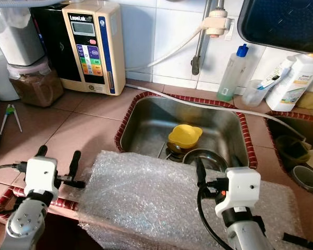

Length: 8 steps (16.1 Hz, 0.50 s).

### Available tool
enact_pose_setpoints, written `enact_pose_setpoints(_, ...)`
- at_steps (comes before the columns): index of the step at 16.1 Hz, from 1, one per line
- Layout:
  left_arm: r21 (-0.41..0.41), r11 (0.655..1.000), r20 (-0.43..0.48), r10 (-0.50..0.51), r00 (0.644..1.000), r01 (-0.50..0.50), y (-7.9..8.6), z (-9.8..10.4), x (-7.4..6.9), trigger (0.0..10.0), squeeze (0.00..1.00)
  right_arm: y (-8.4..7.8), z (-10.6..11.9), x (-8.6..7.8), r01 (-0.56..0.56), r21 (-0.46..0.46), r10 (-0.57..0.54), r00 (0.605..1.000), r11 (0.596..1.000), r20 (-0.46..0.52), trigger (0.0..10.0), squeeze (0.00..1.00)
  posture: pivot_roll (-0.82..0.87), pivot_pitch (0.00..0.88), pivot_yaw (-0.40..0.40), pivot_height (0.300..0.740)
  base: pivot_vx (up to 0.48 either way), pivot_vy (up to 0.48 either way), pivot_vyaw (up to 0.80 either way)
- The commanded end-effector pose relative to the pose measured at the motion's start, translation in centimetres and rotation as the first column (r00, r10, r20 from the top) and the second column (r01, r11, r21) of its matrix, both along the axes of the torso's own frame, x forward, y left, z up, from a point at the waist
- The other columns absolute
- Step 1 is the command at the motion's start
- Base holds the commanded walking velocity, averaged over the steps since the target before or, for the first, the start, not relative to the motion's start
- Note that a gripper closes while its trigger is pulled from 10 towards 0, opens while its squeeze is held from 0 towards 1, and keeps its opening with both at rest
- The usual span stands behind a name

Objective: Kitchen organization

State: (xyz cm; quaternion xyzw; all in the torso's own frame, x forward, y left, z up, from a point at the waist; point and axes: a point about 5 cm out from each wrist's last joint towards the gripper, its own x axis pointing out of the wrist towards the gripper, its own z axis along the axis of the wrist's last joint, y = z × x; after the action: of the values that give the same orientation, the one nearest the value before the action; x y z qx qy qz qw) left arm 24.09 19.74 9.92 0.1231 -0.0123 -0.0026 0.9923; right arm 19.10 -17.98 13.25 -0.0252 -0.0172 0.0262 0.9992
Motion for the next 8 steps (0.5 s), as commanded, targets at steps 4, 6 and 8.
enact_pose_setpoints(4,-0.027,1.0,0.033,-0.013,0.999,0.014,0.2,1.7,0.6,10.0,0.0,0.0,1.5,0.1,0.0,-0.041,0.002,0.998,0.999,0.07,10.0,1.0,0.12,0.0,-0.034,0.74,0.0,0.0,0.0)
enact_pose_setpoints(6,-0.044,0.997,0.046,-0.063,0.997,0.065,-0.5,2.2,0.3,10.0,0.0,-0.5,1.3,0.2,0.033,-0.016,-0.032,0.998,0.999,0.058,10.0,1.0,0.12,0.0,-0.035,0.74,0.0,0.0,0.0)
enact_pose_setpoints(8,-0.07,0.994,0.014,-0.089,0.996,0.09,-0.6,2.0,-0.4,10.0,0.0,-0.4,1.3,0.3,0.019,-0.032,-0.017,0.998,0.999,0.057,10.0,1.0,0.13,0.0,-0.04,0.74,0.0,0.0,0.0)
